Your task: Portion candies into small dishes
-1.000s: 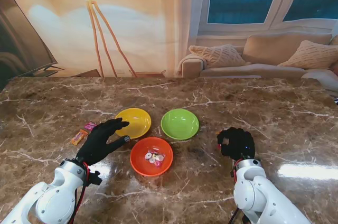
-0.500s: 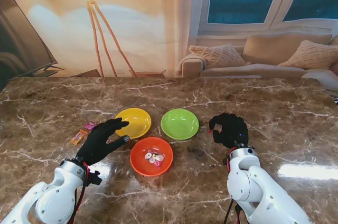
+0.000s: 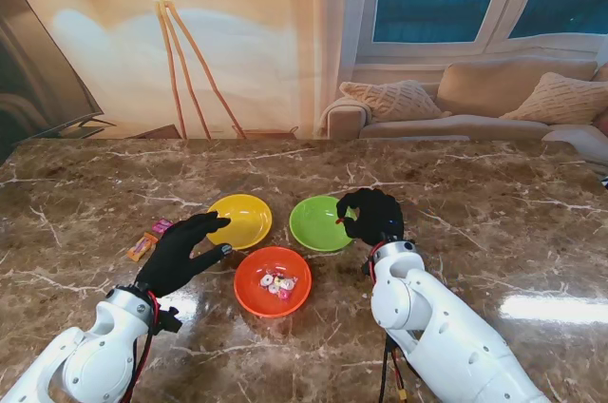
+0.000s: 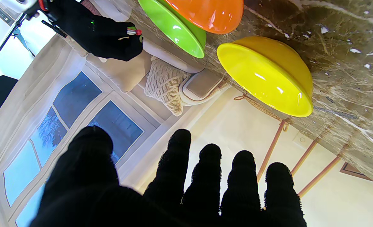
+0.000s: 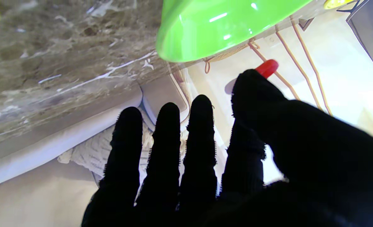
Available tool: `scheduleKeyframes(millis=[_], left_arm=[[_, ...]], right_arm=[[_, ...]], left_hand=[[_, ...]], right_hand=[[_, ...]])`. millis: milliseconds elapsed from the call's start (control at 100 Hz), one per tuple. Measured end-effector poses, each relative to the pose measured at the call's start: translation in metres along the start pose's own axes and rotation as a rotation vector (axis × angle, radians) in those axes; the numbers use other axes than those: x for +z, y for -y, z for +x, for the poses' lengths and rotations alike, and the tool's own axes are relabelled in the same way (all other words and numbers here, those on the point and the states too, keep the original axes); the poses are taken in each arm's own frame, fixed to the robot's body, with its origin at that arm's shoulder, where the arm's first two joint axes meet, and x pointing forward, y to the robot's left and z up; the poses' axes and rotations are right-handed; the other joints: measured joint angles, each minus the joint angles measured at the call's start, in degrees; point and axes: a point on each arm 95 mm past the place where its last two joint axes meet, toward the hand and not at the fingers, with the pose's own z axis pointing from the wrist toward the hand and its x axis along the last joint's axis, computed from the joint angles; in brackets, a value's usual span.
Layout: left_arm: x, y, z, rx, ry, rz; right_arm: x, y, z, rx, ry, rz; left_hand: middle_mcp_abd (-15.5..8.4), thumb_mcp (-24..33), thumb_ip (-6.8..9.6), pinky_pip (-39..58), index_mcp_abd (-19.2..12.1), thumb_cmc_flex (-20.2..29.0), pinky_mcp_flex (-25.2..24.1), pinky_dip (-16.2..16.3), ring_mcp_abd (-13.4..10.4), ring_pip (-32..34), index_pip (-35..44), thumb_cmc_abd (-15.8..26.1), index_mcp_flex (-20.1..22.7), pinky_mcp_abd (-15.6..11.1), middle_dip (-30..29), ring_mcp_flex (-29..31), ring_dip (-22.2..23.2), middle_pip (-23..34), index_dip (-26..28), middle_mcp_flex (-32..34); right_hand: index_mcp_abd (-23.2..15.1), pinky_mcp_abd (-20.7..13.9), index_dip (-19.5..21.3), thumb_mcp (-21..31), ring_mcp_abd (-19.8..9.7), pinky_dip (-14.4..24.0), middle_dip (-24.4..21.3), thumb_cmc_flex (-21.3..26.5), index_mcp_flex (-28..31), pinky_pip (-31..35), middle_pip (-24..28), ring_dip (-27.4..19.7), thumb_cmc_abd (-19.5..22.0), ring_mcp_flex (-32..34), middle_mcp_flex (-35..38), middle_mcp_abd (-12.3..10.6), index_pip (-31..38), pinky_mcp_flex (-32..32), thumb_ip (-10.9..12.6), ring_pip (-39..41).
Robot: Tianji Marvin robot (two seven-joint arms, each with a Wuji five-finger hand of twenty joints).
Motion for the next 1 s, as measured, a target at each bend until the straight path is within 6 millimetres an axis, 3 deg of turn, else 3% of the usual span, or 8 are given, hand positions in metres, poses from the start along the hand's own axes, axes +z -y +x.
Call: scheduleKeyframes(millis=[80,160,240,330,670,1000], left_arm=[[0.000,0.000,0.000,0.000,0.000,0.000],[0.000,0.000,0.000,0.001,0.000,0.000],[0.000,0.001,-0.001,0.003,0.002,0.003],[0.000,0.002,-0.001,0.003,0.003,0.005],[0.000,0.001,-0.001,0.002,0.002,0.003],[0.000,0.002,-0.001,0.003,0.003,0.005]], right_arm=[[0.007,0.003,0.001,0.004,0.006,0.008],[0.011,0.003,0.004,0.008,0.010,0.010],[0.013,0.003,0.006,0.010,0.010,0.023],[0.014,0.003,0.006,0.008,0.007,0.034],[0.008,-0.011,-0.003,-0.030,0.008,-0.002],[-0.004,-0.029,-0.050,-0.089,0.096,0.010]], left_hand=[[0.0,0.0,0.00,0.0,0.0,0.0,0.0,0.0,0.0,0.0,0.0,0.0,0.0,0.0,0.0,0.0,0.0,0.0,0.0,0.0],[0.0,0.0,0.00,0.0,0.0,0.0,0.0,0.0,0.0,0.0,0.0,0.0,0.0,0.0,0.0,0.0,0.0,0.0,0.0,0.0],[0.0,0.0,0.00,-0.4,0.0,0.0,0.0,0.0,0.0,0.0,0.0,0.0,0.0,0.0,0.0,0.0,0.0,0.0,0.0,0.0],[0.0,0.0,0.00,-0.5,0.0,0.0,0.0,0.0,0.0,0.0,0.0,0.0,0.0,0.0,0.0,0.0,0.0,0.0,0.0,0.0],[0.0,0.0,0.00,-0.5,0.0,0.0,0.0,0.0,0.0,0.0,0.0,0.0,0.0,0.0,0.0,0.0,0.0,0.0,0.0,0.0],[0.0,0.0,0.00,-0.5,0.0,0.0,0.0,0.0,0.0,0.0,0.0,0.0,0.0,0.0,0.0,0.0,0.0,0.0,0.0,0.0]], right_hand=[[0.1,0.0,-0.9,-0.5,0.0,0.0,0.0,0.3,1.6,-0.2,-0.2,0.0,-0.3,0.0,0.0,0.0,0.8,0.0,0.0,0.0],[2.1,0.0,-9.6,-1.3,0.0,0.0,-5.1,0.4,1.7,-0.3,-1.1,0.0,-0.5,0.0,0.0,0.1,3.7,0.0,0.0,-0.1],[7.9,0.0,-21.5,-1.5,0.0,0.0,-8.9,-0.1,-0.9,-1.4,-2.3,0.0,-1.4,0.0,-0.9,0.2,4.3,0.0,0.0,-0.2],[10.2,0.0,-26.6,-1.5,0.0,0.0,-10.0,-0.2,-2.3,-1.4,-3.0,0.0,-2.3,0.0,-1.4,0.5,2.9,0.0,0.0,-0.3],[10.8,0.1,-27.2,-2.1,0.1,0.0,-10.2,-1.6,-2.1,-3.0,-3.9,-0.2,-2.2,-0.8,-3.1,0.9,0.7,-1.9,0.1,-1.7],[7.7,-0.7,-21.0,-2.0,0.2,0.0,-14.2,-1.4,-5.5,-10.9,-8.3,-2.2,-1.7,-15.9,-16.2,3.0,-4.1,-12.8,1.2,-4.4]])
